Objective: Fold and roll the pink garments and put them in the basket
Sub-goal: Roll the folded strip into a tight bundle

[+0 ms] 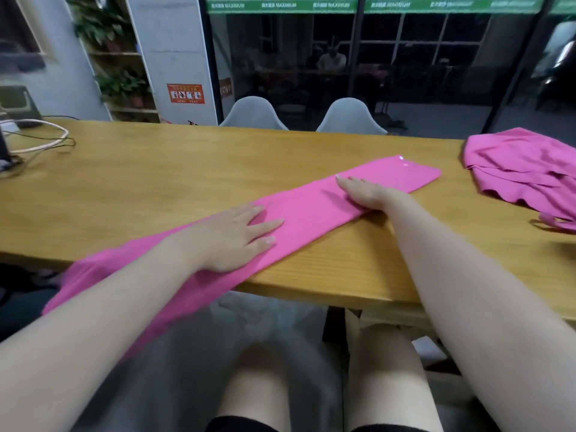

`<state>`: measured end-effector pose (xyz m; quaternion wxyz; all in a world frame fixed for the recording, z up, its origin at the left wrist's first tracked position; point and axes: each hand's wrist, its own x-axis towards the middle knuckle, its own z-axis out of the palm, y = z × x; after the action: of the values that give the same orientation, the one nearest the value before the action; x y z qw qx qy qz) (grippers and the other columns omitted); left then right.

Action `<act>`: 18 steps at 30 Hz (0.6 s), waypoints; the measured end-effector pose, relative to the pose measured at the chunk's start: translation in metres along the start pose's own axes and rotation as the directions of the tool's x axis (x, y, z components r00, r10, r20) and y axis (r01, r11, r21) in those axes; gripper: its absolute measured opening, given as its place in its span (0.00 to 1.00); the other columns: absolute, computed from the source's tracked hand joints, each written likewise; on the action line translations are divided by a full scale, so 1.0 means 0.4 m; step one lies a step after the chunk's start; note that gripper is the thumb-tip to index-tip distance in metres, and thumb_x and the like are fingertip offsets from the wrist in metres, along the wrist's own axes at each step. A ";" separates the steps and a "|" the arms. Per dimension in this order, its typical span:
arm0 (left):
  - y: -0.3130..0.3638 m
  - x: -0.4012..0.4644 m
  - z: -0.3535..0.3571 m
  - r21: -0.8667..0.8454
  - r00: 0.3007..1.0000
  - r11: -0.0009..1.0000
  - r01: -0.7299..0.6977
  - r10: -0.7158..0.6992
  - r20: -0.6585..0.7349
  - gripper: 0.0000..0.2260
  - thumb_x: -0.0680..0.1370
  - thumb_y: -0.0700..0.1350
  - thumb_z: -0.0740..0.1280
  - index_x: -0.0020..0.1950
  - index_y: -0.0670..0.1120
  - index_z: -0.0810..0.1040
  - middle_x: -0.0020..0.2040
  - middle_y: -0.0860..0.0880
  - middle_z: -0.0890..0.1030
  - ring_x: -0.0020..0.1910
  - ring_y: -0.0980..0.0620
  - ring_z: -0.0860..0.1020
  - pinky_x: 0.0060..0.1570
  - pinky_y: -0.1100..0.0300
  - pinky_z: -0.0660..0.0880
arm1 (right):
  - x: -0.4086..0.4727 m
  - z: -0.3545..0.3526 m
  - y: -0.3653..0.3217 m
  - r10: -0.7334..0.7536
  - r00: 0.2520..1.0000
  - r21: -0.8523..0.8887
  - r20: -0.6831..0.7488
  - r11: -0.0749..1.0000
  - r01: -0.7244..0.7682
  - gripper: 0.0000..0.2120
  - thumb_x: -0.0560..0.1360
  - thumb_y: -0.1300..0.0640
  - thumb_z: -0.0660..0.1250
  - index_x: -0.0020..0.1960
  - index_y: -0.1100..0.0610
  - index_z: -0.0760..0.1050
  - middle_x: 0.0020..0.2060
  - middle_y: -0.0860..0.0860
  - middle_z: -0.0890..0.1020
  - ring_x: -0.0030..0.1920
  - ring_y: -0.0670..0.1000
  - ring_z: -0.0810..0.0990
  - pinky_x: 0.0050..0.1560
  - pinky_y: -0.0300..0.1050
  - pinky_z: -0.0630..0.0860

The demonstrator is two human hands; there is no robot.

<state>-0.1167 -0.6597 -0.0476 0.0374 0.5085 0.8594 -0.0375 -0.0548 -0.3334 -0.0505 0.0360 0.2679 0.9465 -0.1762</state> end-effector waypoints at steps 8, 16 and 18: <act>0.086 0.247 0.022 -0.112 0.999 0.994 -0.009 0.003 -0.052 0.29 0.86 0.58 0.45 0.84 0.48 0.44 0.84 0.50 0.44 0.82 0.52 0.43 0.80 0.52 0.41 | 0.281 -0.061 0.063 -0.073 0.994 -0.172 -0.076 0.983 0.059 0.54 0.65 0.16 0.35 0.82 0.44 0.54 0.82 0.46 0.55 0.82 0.51 0.53 0.81 0.55 0.47; 0.101 0.451 0.024 -0.144 0.996 0.989 -0.013 0.000 -0.095 0.29 0.86 0.58 0.44 0.84 0.47 0.46 0.84 0.48 0.45 0.83 0.50 0.44 0.81 0.49 0.43 | 0.470 -0.098 0.154 -0.045 0.990 -0.166 -0.135 0.986 0.022 0.36 0.79 0.27 0.48 0.81 0.45 0.60 0.81 0.46 0.59 0.81 0.51 0.57 0.80 0.55 0.51; 0.103 0.482 0.023 -0.145 0.996 0.989 -0.011 -0.002 -0.090 0.29 0.86 0.59 0.44 0.84 0.46 0.45 0.84 0.48 0.45 0.83 0.50 0.44 0.81 0.49 0.43 | 0.471 -0.116 0.143 -0.010 0.987 -0.293 -0.163 0.955 -0.038 0.32 0.81 0.30 0.46 0.79 0.45 0.64 0.79 0.48 0.65 0.78 0.54 0.63 0.76 0.56 0.60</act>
<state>-0.1728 -0.4729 -0.0775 0.0359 0.5075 0.8596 0.0484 -0.1847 -0.1784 -0.0559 -0.0005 0.2798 0.9600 -0.0104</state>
